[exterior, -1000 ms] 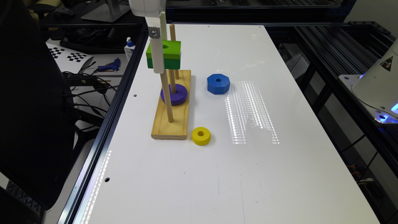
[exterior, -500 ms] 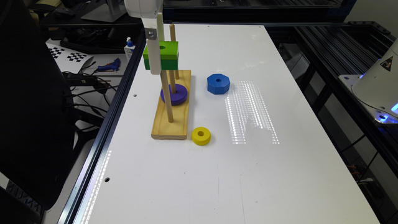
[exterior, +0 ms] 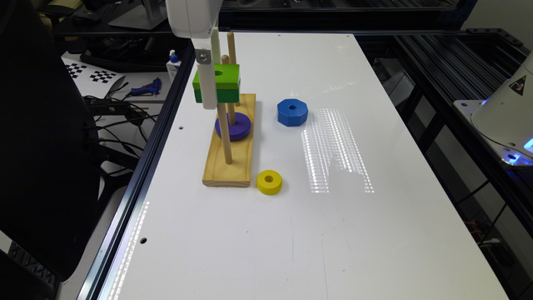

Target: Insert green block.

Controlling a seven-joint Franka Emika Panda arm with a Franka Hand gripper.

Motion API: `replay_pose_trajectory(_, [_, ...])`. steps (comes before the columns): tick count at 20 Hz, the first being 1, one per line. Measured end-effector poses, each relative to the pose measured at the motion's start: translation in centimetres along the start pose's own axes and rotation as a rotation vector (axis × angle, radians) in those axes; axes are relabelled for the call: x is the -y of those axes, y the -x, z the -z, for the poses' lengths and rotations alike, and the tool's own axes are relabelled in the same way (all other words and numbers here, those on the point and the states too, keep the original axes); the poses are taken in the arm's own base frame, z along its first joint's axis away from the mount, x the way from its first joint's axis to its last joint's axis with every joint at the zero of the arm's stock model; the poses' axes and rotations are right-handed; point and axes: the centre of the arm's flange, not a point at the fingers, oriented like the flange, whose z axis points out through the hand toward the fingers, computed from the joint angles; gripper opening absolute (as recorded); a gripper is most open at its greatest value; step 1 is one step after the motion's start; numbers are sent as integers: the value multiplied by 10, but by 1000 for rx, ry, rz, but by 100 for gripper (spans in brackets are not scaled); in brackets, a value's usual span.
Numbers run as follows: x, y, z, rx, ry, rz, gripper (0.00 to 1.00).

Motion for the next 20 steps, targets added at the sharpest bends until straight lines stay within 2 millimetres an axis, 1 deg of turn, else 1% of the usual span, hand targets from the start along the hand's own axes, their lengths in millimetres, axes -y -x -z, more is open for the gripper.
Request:
replay_pose_trajectory(14, [-1,-1,0,0,2,-3,0])
replay_pose_trajectory(16, [-2,-2,-3,2,5,-3,0])
replay_pose_trajectory(19, [-1,-3,-17,7,9,-3,0])
replay_pose_trajectory(20, [-1,-4,-18,7,9,-3,0])
